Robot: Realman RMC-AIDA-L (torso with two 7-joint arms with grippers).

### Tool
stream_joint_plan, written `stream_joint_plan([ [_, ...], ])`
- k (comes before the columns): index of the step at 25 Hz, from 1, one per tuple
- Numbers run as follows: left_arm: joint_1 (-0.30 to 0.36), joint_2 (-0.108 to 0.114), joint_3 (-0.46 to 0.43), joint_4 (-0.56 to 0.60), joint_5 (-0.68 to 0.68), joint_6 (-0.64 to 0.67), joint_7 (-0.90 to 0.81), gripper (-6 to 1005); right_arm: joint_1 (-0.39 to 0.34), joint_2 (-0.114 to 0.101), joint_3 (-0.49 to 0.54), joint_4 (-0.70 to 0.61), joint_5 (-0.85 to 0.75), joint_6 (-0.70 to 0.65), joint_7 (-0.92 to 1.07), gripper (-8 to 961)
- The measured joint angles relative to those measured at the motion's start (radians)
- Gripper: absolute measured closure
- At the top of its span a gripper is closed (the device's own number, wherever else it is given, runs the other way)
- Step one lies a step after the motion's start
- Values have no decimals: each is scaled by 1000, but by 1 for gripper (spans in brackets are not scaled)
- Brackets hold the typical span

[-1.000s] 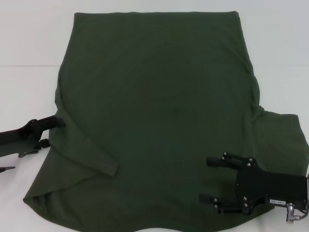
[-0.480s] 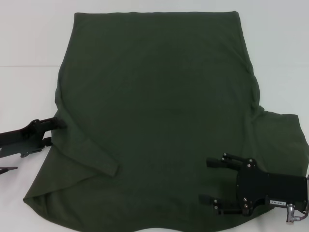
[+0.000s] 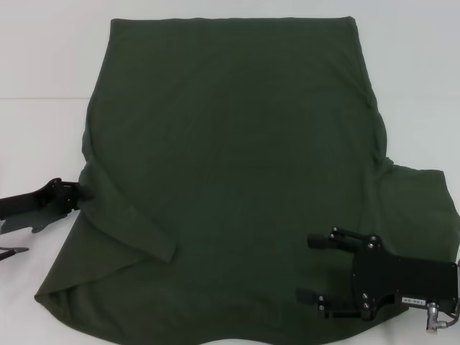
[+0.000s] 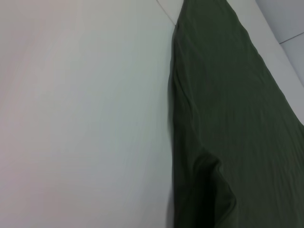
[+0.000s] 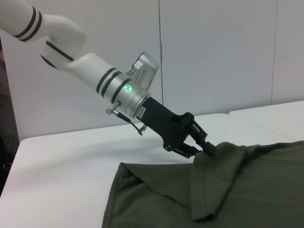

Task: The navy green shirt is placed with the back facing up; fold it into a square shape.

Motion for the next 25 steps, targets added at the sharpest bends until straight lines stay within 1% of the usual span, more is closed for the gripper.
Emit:
stream_joint_plan([
  [4,0,-1,0,1,-2,-7,16,741,0,0,0,0,1,0,0,42],
  [9,-1,-2,-1,-1,-2,-12,31,865,0,0,1,0,1,0,0,42],
  [12,-1,-4,-4,-1,-11,-11,32,876,0,0,0,0,1,0,0,42],
  [18,1,-6,-5,-7,-105,27,32,883,2,1,0,0,2,3,0,42],
  [25,-1,-25,-5,-8,-171,38,42,873,1,2,2,0,1,3,0,41],
])
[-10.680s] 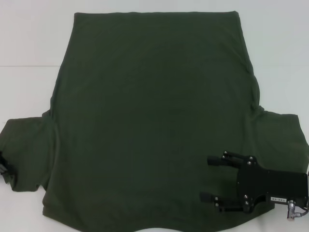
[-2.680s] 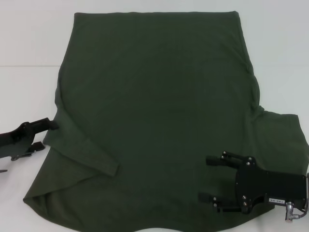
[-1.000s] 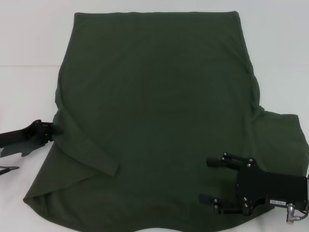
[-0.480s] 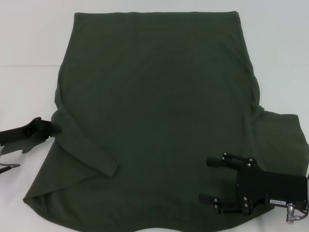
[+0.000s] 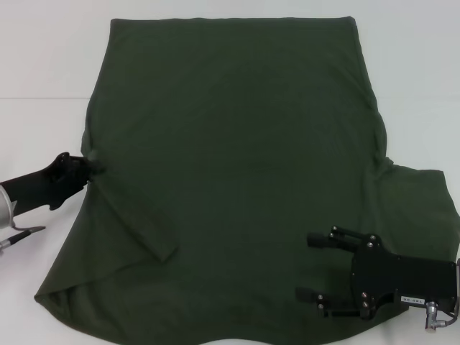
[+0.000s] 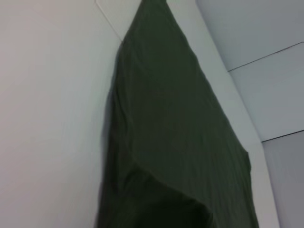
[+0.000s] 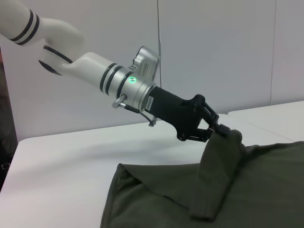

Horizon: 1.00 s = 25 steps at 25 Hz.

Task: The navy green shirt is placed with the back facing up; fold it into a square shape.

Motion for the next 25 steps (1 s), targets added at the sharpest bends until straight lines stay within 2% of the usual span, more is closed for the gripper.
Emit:
stream_joint_plan([
  [6,-2,-22,3,-1,-31,1,7,865,-1,0,1,0,0,0,0,41],
  [9,-9,-41,3,-2,-49,0,14,703,-1,0,2,0,0,0,0,40],
  [13,-26,-62,2,-19,-64,-7,49,564,-1,-1,4,0,0,0,0,40],
  [14,-31,-64,0,-29,-66,-12,58,529,-1,-1,4,0,0,0,0,40],
  [25,-59,-70,-2,-115,-150,-10,110,439,-1,0,2,1,0,1,0,39],
])
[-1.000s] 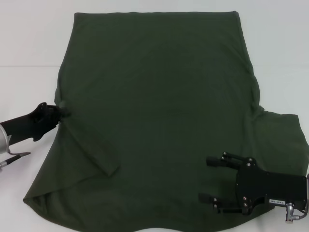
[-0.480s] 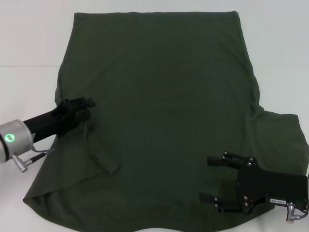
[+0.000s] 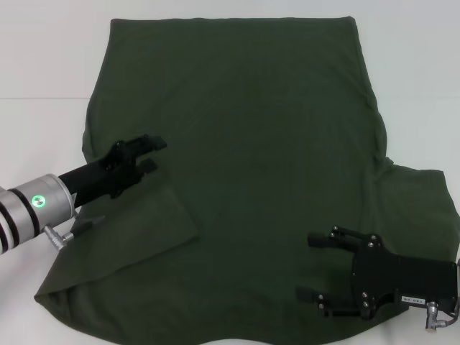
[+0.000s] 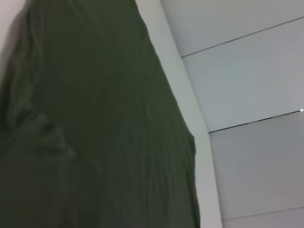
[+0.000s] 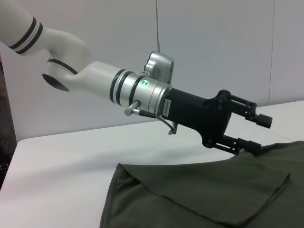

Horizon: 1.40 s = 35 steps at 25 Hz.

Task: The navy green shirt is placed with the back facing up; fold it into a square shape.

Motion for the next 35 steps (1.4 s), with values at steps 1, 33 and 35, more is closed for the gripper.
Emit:
stream_joint_plan([
  [1,-2,0,2,-3,-8,2,1,432,0,0,0,0,0,0,0,39],
  [33,329,24,64,321,106,650,1260,171,-9,-2,6,1,1,1,-6,49],
  [35,333,16,68,327,167,613,1271,171,-13,-2,7,1,5,1,-12,49],
])
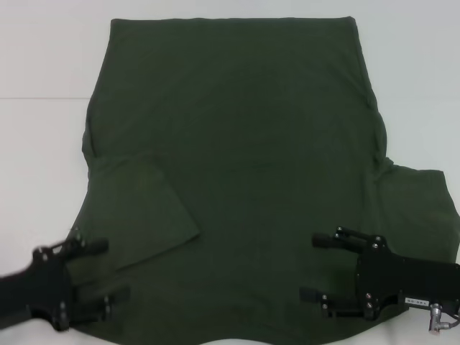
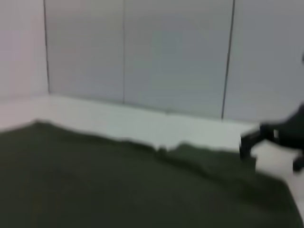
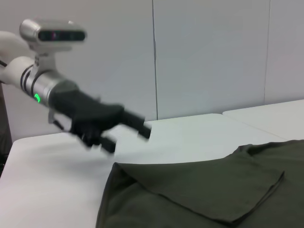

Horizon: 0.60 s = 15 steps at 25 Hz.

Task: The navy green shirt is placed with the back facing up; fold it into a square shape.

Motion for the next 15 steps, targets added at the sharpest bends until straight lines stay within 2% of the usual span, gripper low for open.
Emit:
stream_joint_plan([
  [6,-4,-19,6,1,122,-82,-4,171,-6,0,0,0,3,2,-2,51],
  [15,-3,-15,-5,2,120,-79,-29,171,-12,1,2,4,3,12,0,54],
])
